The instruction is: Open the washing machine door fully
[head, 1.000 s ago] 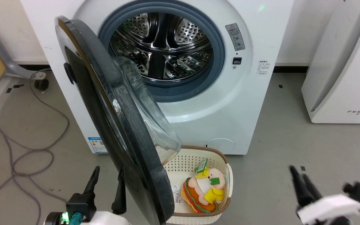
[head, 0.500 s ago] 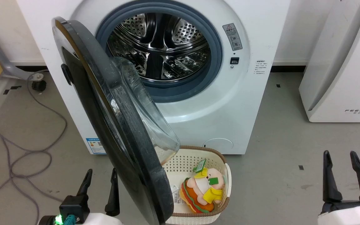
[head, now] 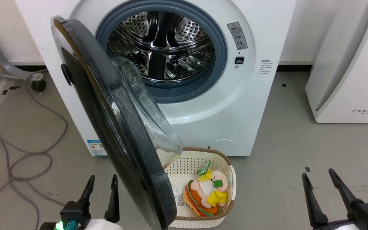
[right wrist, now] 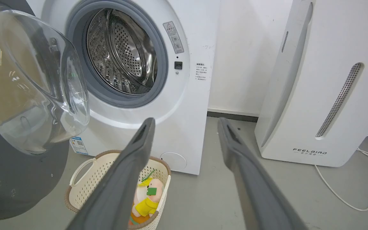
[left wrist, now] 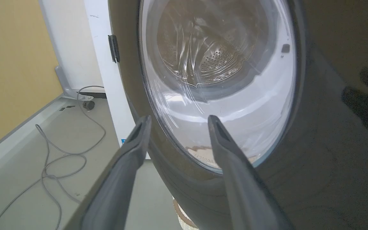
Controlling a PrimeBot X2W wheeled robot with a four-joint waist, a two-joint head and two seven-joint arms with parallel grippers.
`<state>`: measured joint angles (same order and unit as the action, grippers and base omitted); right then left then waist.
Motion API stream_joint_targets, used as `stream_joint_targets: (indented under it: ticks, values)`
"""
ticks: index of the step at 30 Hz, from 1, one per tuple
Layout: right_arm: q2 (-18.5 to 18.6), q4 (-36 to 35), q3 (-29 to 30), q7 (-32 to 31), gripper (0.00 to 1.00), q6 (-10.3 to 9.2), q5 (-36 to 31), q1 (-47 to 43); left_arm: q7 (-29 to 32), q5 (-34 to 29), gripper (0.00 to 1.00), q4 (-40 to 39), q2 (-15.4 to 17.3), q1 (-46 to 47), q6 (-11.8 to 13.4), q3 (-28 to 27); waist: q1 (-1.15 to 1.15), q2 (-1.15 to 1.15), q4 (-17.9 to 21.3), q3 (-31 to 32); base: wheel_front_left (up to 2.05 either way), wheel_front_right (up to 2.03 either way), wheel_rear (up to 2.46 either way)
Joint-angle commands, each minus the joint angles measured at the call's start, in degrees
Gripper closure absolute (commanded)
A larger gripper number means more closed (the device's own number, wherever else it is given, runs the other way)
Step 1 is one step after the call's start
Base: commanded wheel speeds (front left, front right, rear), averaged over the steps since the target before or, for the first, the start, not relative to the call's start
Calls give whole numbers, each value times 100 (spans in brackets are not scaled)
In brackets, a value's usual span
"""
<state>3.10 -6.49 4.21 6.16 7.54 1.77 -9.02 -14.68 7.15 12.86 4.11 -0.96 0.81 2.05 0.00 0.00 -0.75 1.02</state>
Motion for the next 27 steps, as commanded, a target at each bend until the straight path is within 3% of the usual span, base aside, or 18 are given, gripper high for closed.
stream_joint_targets:
  ticks: [1,2,12,27]
  values:
    - [-21,-1,0,5,0,-5,19,-67,-32,-21,78,11,21,25,-28,3,0,0,-1,-1,0,0,0]
    - [-21,7,-1,-3,0,-5,17,-66,-32,-25,100,21,26,31,-34,9,0,0,-3,0,0,0,0]
    - [-22,49,17,-50,0,-5,66,-38,-32,-93,100,-218,97,94,-94,55,0,0,-3,-5,0,0,0]
    - [-22,157,60,-172,0,-5,173,-47,-32,-412,100,-2532,194,510,95,-119,0,0,-1,1,0,0,0]
